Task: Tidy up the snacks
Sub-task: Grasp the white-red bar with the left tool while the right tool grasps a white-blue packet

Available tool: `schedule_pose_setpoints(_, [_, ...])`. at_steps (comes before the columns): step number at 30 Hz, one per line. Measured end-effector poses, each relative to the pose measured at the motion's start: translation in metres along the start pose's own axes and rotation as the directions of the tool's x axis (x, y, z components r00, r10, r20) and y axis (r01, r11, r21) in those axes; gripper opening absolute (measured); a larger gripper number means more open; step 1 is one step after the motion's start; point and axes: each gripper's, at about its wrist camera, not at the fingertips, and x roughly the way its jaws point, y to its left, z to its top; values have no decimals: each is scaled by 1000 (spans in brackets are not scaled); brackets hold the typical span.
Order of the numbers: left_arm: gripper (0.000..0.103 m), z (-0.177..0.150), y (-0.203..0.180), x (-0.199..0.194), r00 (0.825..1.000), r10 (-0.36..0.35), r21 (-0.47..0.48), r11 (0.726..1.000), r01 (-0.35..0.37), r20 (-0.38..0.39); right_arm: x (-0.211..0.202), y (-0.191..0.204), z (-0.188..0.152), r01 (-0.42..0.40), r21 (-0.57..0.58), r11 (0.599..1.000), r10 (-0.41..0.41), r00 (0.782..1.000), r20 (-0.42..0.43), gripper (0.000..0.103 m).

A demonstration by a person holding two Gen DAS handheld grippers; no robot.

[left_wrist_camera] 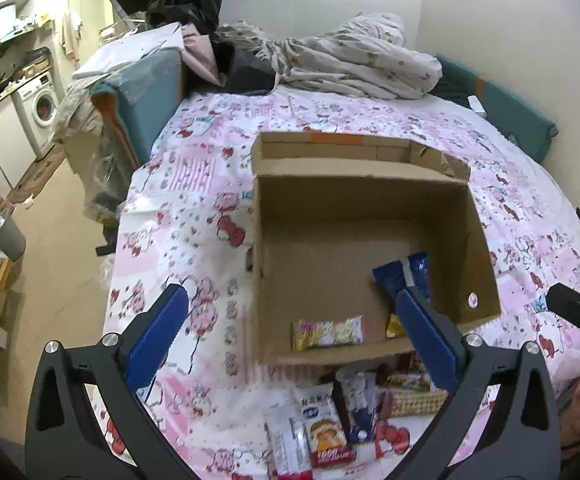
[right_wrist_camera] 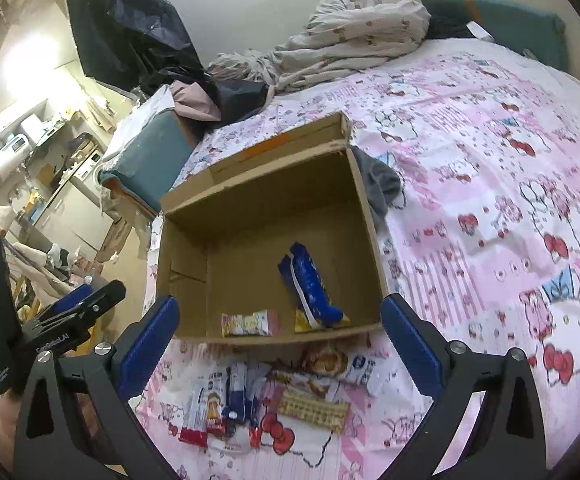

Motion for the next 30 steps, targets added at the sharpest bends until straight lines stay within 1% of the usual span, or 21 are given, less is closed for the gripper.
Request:
schedule_pose_setpoints(4, [103, -15, 9, -2, 998, -1, -28, 1000, -1, -64, -1, -2, -12, 3, 28, 1000, -2, 999, -34, 103])
schedule_pose_setpoints(7, [103, -26, 14, -2, 993, -14, -54, 998, 7, -116, 0, -3, -21, 2, 49, 999, 2, 998, -64, 103])
schedule_pose_setpoints(10, [103, -39, 19, -2, 987, -4, -62, 998, -6, -159, 5, -1, -33, 3, 61, 998, 4, 994, -108, 103])
schedule_pose_setpoints(12, [103, -48, 22, -1, 982, 10, -61, 998, -22, -190, 8, 0, -38, -3, 64, 998, 11, 991, -132, 103])
schedule_pose_setpoints(15, [103, -59, 26, 1, 973, 11, -70, 997, -28, -232, 12, 5, -47, 0, 55, 998, 9, 986, -168, 103])
schedule_pose_setpoints(18, [103, -69, 29, 5, 962, 3, -80, 996, -26, -273, 20, 8, -55, 17, 44, 999, -7, 975, -220, 103])
schedule_pose_setpoints(20, [102, -73, 33, 9, 956, 1, -93, 995, -30, -293, 25, 5, -62, 14, 61, 998, 2, 967, -253, 103])
schedule_pose_setpoints(21, [102, -74, 36, 10, 956, 0, -104, 994, -31, -294, 28, 3, -65, 9, 82, 997, 14, 961, -277, 103])
schedule_pose_setpoints(23, [99, -74, 40, 12, 956, 19, -106, 993, -52, -292, 31, 0, -67, -6, 109, 994, 38, 954, -297, 103])
schedule_pose_setpoints(26, [98, -74, 47, 18, 951, 31, -112, 991, -69, -308, 32, -2, -68, -3, 116, 993, 38, 953, -301, 103])
schedule_pose_setpoints(28, [92, -78, 50, 24, 941, 26, -125, 989, -72, -337, 32, -3, -66, 2, 120, 993, 34, 953, -301, 103])
schedule_pose_setpoints(30, [87, -83, 50, 35, 924, 21, -120, 990, -72, -382, 33, -5, -66, 7, 130, 991, 34, 951, -306, 103])
